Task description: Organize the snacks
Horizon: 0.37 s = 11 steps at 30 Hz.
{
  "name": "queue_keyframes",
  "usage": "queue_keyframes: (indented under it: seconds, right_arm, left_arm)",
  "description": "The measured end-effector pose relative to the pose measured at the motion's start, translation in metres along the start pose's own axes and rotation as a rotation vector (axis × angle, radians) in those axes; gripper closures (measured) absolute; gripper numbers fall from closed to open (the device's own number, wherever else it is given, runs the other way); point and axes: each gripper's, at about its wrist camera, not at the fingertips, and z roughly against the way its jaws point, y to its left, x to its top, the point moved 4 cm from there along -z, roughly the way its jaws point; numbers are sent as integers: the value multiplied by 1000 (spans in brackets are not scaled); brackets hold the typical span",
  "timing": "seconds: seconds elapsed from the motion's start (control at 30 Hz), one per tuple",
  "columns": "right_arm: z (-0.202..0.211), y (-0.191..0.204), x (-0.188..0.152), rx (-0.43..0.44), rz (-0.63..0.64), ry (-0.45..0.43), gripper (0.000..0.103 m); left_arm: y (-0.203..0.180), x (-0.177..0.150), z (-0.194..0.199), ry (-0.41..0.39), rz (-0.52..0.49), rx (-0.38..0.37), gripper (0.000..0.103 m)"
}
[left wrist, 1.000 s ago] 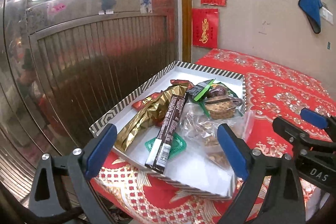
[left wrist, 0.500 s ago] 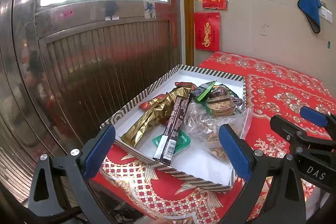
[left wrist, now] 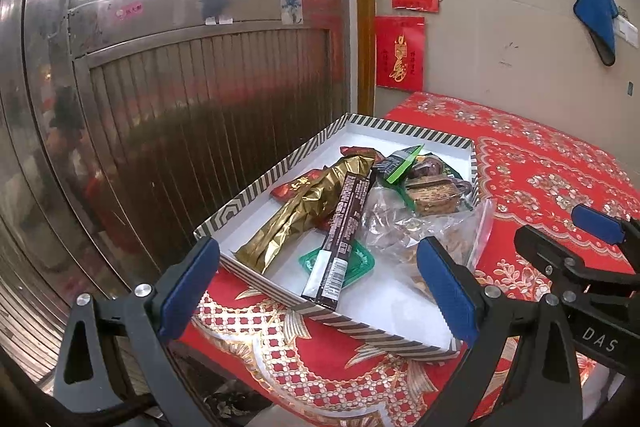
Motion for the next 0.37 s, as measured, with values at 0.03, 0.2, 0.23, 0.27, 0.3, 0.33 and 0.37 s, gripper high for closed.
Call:
queue_keyframes:
  seconds: [0.03, 0.2, 0.23, 0.27, 0.3, 0.33, 0.37]
  right_arm:
    - [-1, 0, 0, 0, 0, 1, 20]
    - [-2, 0, 0, 1, 3, 4, 20]
    - [-2, 0, 0, 3, 1, 4, 20]
    - [-2, -1, 0, 5, 0, 4, 20]
    - [-2, -2, -1, 6, -2, 5, 20]
    - [-2, -3, -1, 5, -2, 6, 20]
    - [-1, -4, -1, 3, -3, 6, 20]
  left_arm:
    - [0, 0, 0, -1, -5, 3, 4]
    - [-2, 0, 2, -26, -26, 20, 4]
    - [-2, 0, 2, -31, -29, 22, 4]
    - [-2, 0, 3, -35, -32, 23, 4]
    - [-3, 0, 3, -39, -36, 25, 4]
    - [-4, 1, 3, -40, -39, 26, 4]
    - [-5, 1, 3, -39, -43, 26, 4]
